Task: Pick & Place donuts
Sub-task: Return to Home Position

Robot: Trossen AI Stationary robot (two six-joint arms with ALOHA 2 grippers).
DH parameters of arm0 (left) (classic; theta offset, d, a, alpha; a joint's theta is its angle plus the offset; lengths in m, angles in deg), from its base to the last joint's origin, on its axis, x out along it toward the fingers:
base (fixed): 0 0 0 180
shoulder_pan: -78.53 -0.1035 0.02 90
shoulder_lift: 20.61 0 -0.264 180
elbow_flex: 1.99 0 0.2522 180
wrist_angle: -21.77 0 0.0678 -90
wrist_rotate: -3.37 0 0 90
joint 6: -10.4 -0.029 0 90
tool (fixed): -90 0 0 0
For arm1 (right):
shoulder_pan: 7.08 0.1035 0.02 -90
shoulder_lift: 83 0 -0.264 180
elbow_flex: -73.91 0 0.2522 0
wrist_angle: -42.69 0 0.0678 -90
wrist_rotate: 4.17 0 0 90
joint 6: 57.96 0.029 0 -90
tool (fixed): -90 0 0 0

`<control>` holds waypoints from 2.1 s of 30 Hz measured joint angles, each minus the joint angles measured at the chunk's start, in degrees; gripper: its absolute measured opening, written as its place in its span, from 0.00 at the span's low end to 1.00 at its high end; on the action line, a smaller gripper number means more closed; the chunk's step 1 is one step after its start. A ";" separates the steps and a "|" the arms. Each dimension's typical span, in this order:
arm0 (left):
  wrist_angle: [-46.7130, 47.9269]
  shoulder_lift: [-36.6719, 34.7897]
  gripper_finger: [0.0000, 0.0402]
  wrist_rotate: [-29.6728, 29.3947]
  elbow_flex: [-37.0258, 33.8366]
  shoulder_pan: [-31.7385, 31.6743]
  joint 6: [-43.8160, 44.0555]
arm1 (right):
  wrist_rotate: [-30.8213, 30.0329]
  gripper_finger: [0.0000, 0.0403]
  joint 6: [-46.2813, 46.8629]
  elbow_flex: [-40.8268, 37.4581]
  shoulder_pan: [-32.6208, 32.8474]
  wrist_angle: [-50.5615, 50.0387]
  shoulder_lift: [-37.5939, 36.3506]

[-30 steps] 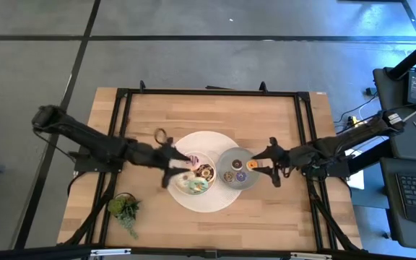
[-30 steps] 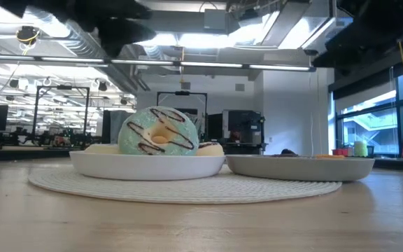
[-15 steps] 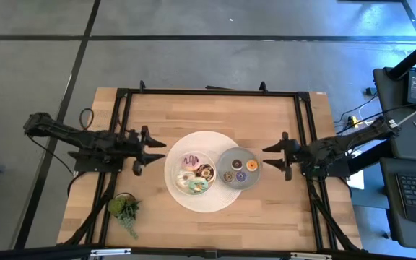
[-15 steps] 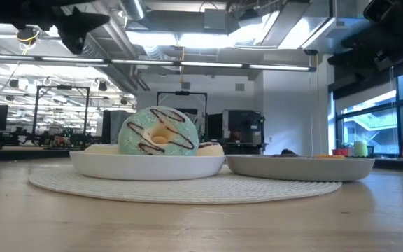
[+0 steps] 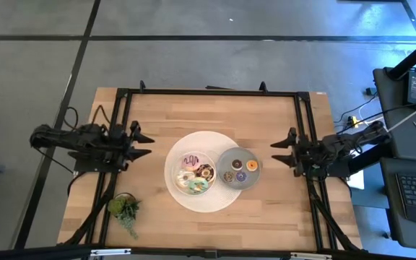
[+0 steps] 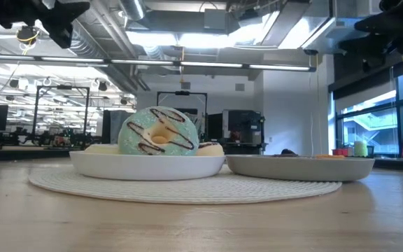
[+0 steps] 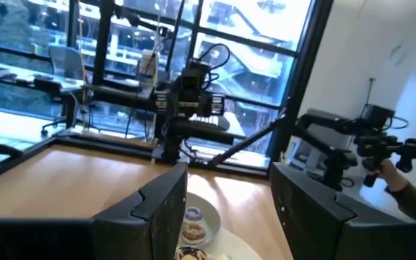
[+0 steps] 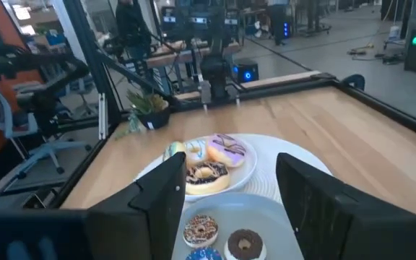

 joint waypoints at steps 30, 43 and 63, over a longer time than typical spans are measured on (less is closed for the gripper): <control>0.57 -8.78 0.48 -2.99 -10.55 -3.82 2.40 | 1.03 0.54 -1.55 0.24 0.00 -6.28 -8.30; -2.32 -8.73 0.48 -2.80 -13.38 -3.82 2.05 | 1.01 0.54 -1.53 0.24 0.00 -6.32 -8.29; -1.40 -8.73 0.48 -3.02 -13.38 -3.82 0.15 | 4.81 0.54 -3.50 -7.39 0.00 4.75 -8.29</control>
